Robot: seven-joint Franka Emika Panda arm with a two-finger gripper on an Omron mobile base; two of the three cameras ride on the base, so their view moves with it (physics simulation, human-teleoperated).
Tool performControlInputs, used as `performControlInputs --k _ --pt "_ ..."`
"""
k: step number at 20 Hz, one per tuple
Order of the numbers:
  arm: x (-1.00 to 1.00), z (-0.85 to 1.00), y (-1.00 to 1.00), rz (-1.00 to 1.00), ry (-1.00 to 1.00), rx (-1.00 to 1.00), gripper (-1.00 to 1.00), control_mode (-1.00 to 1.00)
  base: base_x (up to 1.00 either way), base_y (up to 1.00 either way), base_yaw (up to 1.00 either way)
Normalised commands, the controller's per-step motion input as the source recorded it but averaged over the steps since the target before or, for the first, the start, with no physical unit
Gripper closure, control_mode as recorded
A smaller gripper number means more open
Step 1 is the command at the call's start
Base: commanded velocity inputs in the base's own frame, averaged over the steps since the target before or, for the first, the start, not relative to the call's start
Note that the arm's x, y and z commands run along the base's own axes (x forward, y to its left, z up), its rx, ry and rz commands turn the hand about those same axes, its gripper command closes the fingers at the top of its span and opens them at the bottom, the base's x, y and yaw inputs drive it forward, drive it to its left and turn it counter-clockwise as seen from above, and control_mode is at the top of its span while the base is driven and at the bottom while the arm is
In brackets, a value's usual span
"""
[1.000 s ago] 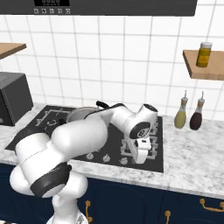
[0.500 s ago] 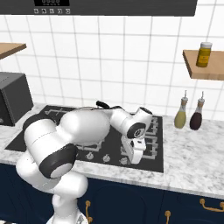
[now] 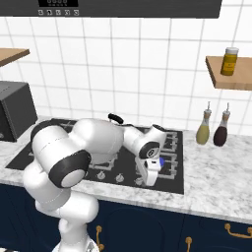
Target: Turn off the front right burner of the stove.
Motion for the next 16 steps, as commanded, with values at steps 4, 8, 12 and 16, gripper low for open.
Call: performControlInputs --k 4,8,12,16 --pt "0.08 -0.24 0.00 0.00 -0.02 -0.04 -1.00 -1.00 0.00 0.00 0.00" --pt "0.04 -0.18 0.01 0.00 0.00 -0.01 -1.00 -1.00 0.00 0.00 0.00" --pt "-0.01 -0.20 0.05 0.00 0.00 -0.04 -1.00 -1.00 0.00 0.00 0.00" --pt "-0.28 -0.13 0.24 0.01 -0.07 -0.09 -1.00 -1.00 0.00 0.00 0.00"
